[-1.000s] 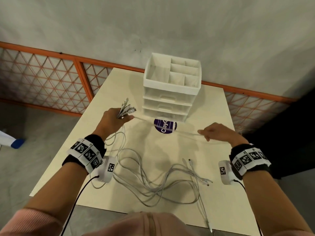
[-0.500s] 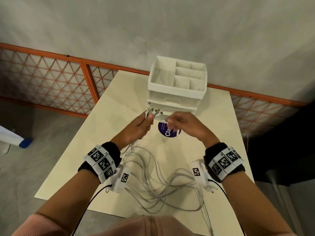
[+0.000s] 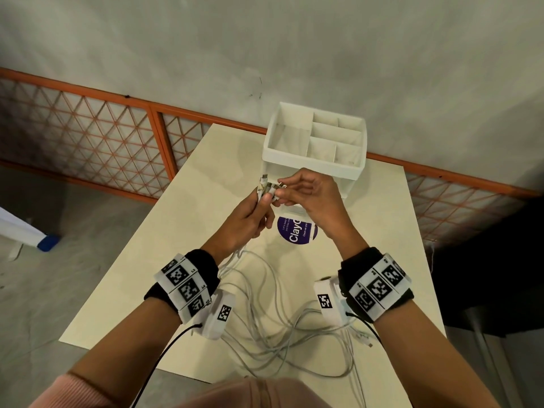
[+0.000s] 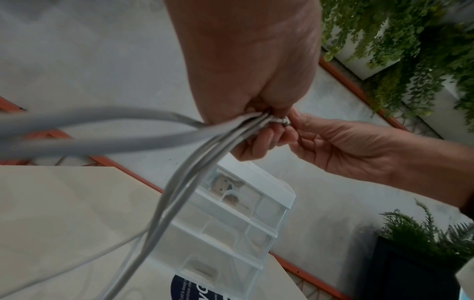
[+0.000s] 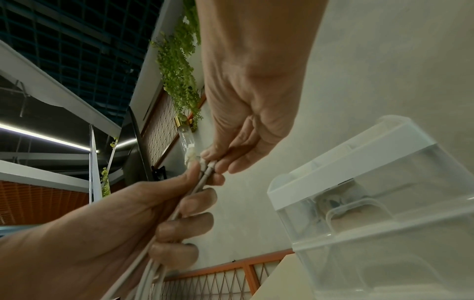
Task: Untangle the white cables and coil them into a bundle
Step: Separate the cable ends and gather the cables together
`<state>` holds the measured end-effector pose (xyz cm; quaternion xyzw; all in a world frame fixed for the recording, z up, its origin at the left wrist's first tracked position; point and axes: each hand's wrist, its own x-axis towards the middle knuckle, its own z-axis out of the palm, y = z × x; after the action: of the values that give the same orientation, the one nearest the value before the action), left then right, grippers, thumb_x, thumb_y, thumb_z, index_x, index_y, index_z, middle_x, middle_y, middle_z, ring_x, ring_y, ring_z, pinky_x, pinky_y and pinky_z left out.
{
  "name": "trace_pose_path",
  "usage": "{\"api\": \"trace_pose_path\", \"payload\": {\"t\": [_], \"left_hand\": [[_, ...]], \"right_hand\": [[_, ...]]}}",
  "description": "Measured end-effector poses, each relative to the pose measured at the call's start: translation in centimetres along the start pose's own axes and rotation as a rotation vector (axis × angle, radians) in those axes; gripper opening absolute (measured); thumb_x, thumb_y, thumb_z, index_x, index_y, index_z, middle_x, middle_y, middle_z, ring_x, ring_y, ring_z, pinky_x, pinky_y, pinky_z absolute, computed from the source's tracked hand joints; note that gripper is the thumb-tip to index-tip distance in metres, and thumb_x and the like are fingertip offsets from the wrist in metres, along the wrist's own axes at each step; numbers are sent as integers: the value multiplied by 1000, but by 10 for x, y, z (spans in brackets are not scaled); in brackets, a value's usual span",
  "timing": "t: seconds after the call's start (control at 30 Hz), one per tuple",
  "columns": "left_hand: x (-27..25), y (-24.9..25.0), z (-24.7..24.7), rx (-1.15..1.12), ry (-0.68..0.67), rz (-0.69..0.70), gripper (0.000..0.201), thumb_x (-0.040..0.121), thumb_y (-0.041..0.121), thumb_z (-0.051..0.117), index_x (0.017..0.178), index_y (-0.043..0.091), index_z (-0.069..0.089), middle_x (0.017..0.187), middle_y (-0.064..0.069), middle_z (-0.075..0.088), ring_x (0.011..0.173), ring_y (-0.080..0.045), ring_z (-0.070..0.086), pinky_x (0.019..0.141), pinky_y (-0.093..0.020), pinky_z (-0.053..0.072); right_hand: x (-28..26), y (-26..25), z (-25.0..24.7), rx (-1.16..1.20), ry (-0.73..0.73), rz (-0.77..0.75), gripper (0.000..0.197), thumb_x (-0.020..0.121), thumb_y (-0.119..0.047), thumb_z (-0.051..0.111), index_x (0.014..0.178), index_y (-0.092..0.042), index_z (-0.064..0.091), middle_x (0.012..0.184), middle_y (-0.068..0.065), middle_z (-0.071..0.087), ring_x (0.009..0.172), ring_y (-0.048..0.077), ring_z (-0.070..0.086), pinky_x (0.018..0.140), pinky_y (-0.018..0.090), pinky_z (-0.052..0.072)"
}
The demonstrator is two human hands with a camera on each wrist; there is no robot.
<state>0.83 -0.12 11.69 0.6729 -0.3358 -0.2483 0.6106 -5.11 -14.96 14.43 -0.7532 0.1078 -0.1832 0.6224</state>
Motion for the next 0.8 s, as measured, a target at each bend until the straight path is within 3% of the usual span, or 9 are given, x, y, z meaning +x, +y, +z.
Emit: {"api": "trace_pose_path", "payload": {"t": [0.13,0.33,0.5,0.67,0.8], "left_hand": [[2,-3,0,50,16,36,20,102,30,30,101,32,49,71,-4,53,46,-5,36,48,-13,34],[5,1,-2,95,-31,70,21,102,22,31,99,34,48,72,-3,52,50,-1,38,50,-8,33],[5,4,-3,74,-46,7,21,101,32,31,92,31,50,73,4,51,53,-3,33,51,-15,31],[7,6,-1,16,-88,-36,24,100,36,30,98,25,51,76,-1,55,51,-6,30,50,-21,28],[8,8,-2,-35,-91,-53,31,101,35,27,99,16,50,69,3,42,51,-4,29,52,-21,25]], "right_hand": [[2,-2,-3,-10,-6,10,21,71,-3,78,89,3,69,81,13,72,68,15,71,68,24,57],[4,-6,-7,-35,-41,6,23,72,-3,77,95,-4,73,79,5,73,69,10,70,68,20,54],[4,-8,-9,-27,-76,19,22,75,-6,75,97,-5,72,84,6,73,73,11,70,70,20,55],[5,-12,-12,-52,-87,2,25,76,-4,74,101,-1,72,86,11,73,73,12,70,71,21,57],[5,-13,-13,-20,-111,-31,28,83,-1,66,111,1,66,84,6,65,70,13,72,75,21,57]]}}
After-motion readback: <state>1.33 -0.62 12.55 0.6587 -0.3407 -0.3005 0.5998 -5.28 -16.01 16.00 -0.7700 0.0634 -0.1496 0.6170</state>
